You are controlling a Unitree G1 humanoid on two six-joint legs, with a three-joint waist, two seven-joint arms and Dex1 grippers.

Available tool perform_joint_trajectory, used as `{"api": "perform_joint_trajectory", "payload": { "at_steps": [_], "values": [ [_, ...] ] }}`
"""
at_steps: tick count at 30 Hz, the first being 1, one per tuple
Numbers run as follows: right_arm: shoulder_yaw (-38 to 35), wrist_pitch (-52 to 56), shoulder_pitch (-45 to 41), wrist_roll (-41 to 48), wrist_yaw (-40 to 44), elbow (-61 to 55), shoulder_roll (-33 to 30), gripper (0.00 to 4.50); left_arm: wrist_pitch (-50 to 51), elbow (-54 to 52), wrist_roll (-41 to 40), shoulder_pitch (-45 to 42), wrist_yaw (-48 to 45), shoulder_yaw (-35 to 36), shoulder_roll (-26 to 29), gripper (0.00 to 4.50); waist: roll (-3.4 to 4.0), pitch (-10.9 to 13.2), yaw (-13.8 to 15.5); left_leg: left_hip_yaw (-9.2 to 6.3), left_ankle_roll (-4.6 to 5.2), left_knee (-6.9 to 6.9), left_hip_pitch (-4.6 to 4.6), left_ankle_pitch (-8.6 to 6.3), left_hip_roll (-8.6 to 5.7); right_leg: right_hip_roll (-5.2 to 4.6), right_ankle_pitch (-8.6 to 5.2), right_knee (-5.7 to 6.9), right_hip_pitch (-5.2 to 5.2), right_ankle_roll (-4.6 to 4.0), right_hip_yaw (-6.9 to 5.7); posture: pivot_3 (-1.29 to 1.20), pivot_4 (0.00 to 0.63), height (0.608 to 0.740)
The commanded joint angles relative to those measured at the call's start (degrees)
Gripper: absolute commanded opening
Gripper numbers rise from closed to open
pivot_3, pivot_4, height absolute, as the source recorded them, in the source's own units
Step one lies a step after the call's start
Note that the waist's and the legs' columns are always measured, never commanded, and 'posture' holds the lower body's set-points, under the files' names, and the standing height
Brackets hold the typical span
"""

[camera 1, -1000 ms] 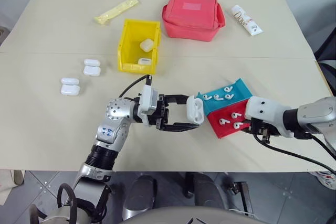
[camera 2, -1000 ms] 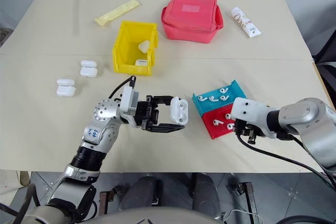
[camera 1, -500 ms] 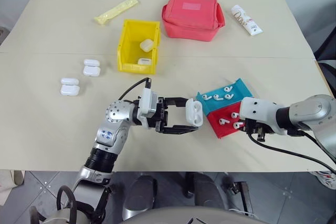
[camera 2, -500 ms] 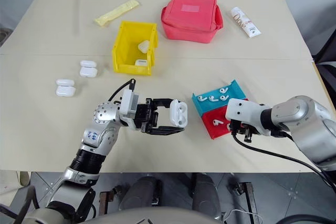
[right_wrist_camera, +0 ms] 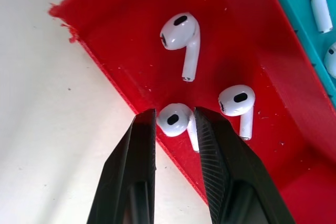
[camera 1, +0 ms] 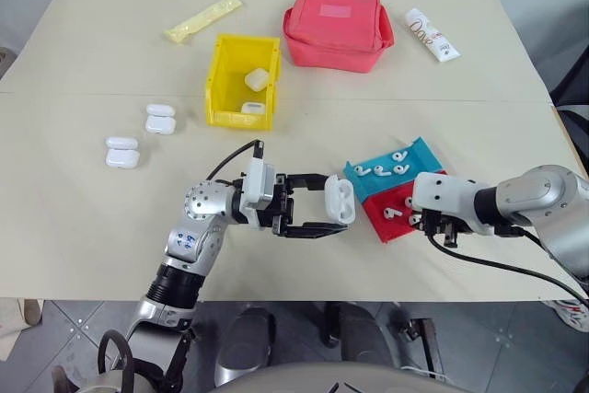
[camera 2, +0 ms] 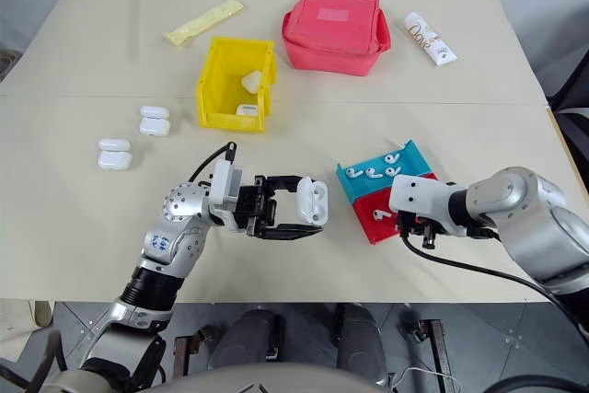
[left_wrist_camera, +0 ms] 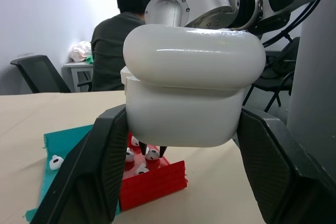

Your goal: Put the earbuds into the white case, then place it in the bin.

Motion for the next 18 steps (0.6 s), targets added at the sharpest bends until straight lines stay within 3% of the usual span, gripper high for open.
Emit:
{"api": "perform_joint_trajectory", "payload": {
  "at_steps": [1, 18],
  "values": [
    [0.4, -0.9, -0.6, -1.3, 0.7, -0.3, 0.2, 1.18, 0.1, -3.2, -0.6, 0.3, 0.3, 0.3, 0.3, 2.76, 0.00, 0.0, 0.0, 0.01, 0.00, 0.00, 0.00, 0.00, 0.00, 0.00, 0.00, 0.00, 0.00, 0.00, 0.00, 0.00, 0.150, 0.740],
    [-1.6, -1.8, -1.0, -1.4, 2.1, 0.1, 1.2, 1.18, 0.6, -4.1, -0.7, 0.6, 1.1, 0.3, 0.8, 2.76, 0.01, 0.0, 0.0, 0.00, -0.01, 0.00, 0.00, 0.00, 0.00, 0.01, 0.00, 0.00, 0.00, 0.00, -0.01, 0.00, 0.150, 0.740]
  ]
}}
